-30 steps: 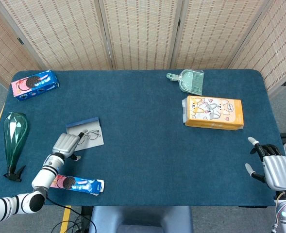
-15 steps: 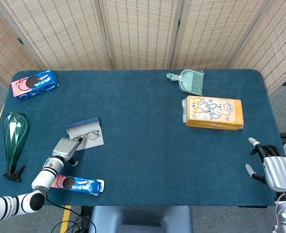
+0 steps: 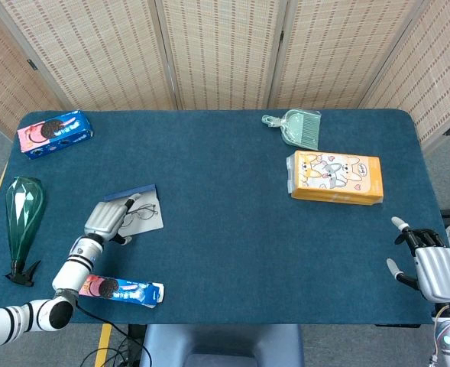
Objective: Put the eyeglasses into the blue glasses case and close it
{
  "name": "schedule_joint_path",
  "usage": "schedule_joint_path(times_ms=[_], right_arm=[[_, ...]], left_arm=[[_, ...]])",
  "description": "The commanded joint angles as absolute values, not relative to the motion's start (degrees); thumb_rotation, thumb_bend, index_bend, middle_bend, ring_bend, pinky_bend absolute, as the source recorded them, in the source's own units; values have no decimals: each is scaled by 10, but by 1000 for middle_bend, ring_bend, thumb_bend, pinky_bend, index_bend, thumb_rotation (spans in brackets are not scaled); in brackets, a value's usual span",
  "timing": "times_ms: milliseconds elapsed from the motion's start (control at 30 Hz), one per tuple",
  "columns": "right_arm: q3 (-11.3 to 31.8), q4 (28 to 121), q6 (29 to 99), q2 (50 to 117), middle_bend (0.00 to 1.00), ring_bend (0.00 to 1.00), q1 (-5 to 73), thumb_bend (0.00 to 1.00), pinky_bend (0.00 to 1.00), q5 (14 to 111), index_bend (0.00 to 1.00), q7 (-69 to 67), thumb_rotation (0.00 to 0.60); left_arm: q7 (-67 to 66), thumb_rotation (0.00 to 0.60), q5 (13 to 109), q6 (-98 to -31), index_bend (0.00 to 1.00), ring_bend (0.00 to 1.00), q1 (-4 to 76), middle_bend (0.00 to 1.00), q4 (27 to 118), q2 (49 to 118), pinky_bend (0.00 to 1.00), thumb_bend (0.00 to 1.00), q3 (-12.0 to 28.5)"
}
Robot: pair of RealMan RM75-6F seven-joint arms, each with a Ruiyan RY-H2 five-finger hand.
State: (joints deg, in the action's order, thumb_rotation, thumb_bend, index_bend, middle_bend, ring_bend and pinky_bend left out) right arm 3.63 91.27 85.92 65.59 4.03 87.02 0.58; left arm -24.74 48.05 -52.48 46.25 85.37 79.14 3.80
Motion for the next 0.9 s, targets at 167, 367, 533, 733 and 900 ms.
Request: schedule_joint_path(times_ms=[167,367,533,733,900], right_arm=[[36,911,862,655,431,321,37,301,222,867,119,4,600],[36,912,864,654,431,321,34,300,222,864,119,4,600],[36,911,862,654,431,321,33,301,222,862,119,4,600],[36,909,860,655,431,321,34,301,222,861,119,4,600],[36,908,860,656,431,321,34,301,222,861,119,3,600]], left_arm=[[-233,600,487,-511,62,980,476,1000,746,869,1000,225,67],[-250,600,465,-493,62,980,491,1000,689,905,1000,225,80],[-274,600,454,-492,65,980,500,1000,646,926,1000,225,87],[-291,600,444,-483,68,980,506,1000,609,941,1000,225,93],[-294,600,442,-475,73,980,510,1000,583,953,1000,225,99]])
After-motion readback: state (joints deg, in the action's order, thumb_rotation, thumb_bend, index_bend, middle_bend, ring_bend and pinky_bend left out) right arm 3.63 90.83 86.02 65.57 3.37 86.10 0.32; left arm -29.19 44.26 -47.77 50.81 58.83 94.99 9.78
